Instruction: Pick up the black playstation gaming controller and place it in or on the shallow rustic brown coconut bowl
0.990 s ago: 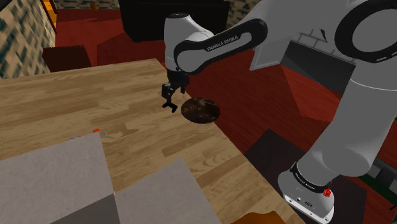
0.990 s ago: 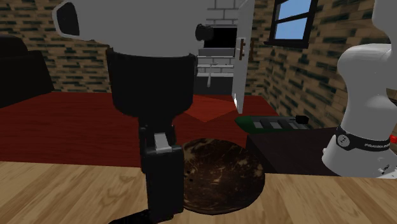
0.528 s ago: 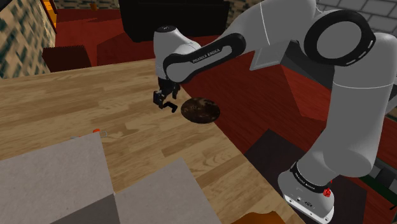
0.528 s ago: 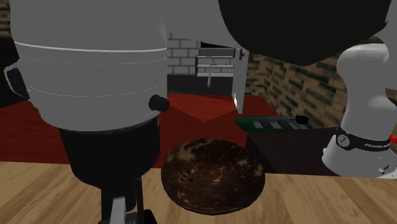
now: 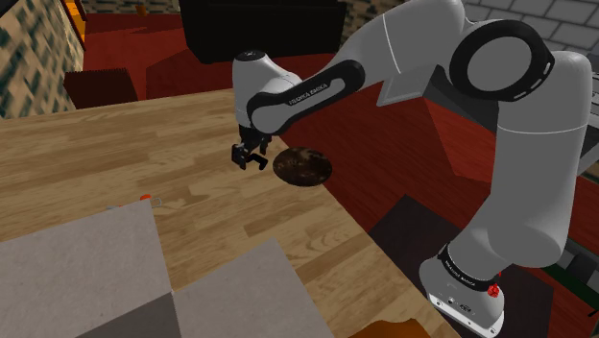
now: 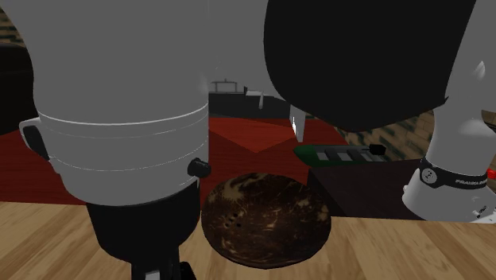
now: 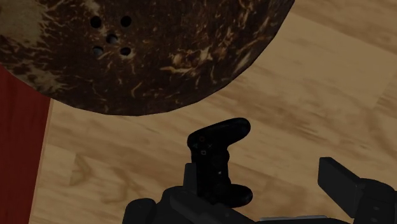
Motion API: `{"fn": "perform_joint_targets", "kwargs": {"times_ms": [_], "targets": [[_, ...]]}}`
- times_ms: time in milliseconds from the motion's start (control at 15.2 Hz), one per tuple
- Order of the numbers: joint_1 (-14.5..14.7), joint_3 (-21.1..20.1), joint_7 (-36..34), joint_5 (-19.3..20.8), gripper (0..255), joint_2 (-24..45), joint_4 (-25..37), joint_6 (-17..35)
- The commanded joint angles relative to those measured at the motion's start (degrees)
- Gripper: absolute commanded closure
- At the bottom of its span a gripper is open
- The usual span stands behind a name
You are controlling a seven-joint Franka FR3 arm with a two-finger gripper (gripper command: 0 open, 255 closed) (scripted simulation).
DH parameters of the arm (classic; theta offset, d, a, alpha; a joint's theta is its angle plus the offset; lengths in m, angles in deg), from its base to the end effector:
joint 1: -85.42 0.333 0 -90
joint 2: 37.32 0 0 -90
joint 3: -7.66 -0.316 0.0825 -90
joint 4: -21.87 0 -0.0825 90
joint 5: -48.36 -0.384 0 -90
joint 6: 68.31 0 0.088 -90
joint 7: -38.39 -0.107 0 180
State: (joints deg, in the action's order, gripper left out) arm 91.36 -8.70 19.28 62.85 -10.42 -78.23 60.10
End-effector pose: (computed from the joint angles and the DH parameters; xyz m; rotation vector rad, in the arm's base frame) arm 0.6238 0.2287 0.3183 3.0753 0.2716 0.1120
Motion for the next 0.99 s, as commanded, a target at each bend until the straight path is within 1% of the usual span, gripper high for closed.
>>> {"fn": "perform_joint_targets", "kwargs": {"times_ms": [0,132,198,528,792,924], "targets": [[0.01,0.00,-0.01,0.01,0,0.02,-0.01,0.03],[0.01,0.00,-0.01,0.01,0,0.01,-0.01,0.03],[0.01,0.00,-0.01,0.01,255,0.01,-0.01,0.03],[0.07,0.06,0.06,0.08,255,0.46,0.71,-0.23],[0.01,0.01,-0.01,0.01,255,0.01,-0.01,0.03],[-0.10,-0.18,0.29,-0.37,255,-0.77,0.42,-1.14]]}}
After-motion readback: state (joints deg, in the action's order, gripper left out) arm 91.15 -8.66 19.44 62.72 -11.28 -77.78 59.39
